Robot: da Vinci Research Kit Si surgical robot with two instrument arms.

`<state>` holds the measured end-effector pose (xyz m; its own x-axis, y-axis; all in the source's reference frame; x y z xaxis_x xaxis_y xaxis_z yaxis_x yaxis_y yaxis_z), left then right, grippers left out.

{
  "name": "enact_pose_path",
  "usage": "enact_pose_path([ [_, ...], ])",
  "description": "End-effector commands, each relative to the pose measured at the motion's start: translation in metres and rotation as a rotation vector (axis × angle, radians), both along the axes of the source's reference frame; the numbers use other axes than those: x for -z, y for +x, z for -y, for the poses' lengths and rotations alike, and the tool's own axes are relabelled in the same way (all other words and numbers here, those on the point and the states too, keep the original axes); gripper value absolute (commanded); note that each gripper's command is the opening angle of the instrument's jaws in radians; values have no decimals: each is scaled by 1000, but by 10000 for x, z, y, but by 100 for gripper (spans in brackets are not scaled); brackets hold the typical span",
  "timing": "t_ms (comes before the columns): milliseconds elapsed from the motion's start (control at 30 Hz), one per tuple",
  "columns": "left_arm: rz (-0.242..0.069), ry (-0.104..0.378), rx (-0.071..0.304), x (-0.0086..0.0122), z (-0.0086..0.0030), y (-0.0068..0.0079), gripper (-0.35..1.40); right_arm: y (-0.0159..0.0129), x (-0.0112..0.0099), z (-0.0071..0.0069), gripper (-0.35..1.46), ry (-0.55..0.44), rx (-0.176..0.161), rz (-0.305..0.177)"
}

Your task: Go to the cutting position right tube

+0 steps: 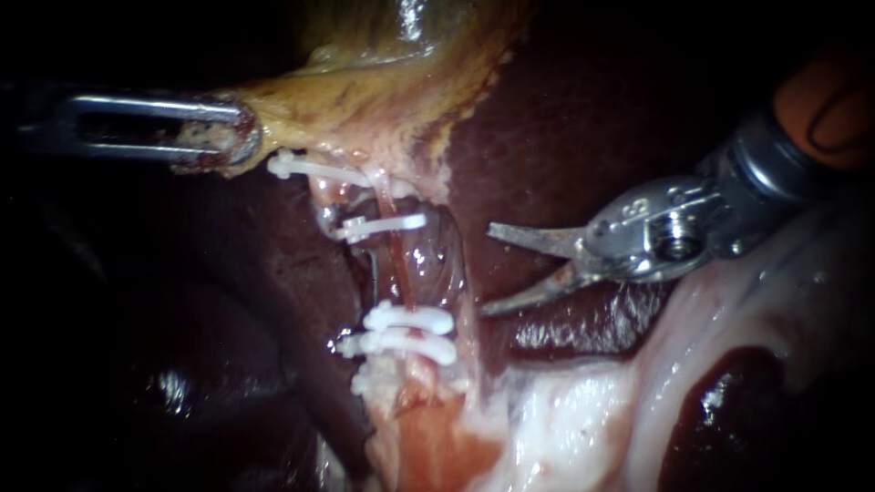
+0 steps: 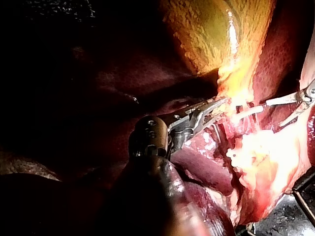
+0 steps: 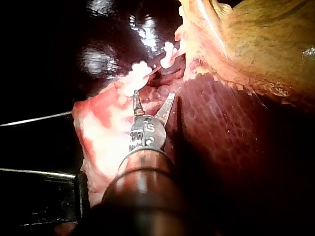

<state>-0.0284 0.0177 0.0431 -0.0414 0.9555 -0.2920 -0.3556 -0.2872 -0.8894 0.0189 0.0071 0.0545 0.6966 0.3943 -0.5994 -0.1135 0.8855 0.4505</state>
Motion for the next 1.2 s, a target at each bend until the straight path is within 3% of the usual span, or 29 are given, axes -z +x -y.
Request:
enact_pose_path([
  [33, -1, 0, 0, 0, 0, 0, -35, 4, -3, 0, 142, 2, -2, -11],
  [433, -1, 0, 1, 0, 0, -2, -35, 58, -48, -1, 142, 78, -11, -85],
  [633, -2, 0, 2, 0, 0, -3, -35, 79, -67, -2, 142, 115, -23, -148],
  [900, -3, 0, 3, 1, 0, -4, -35, 102, -71, -3, 143, 182, -30, -217],
  [1200, -3, 0, 3, 0, 1, -5, -35, 111, -60, 6, 143, 276, -3, -302],
])
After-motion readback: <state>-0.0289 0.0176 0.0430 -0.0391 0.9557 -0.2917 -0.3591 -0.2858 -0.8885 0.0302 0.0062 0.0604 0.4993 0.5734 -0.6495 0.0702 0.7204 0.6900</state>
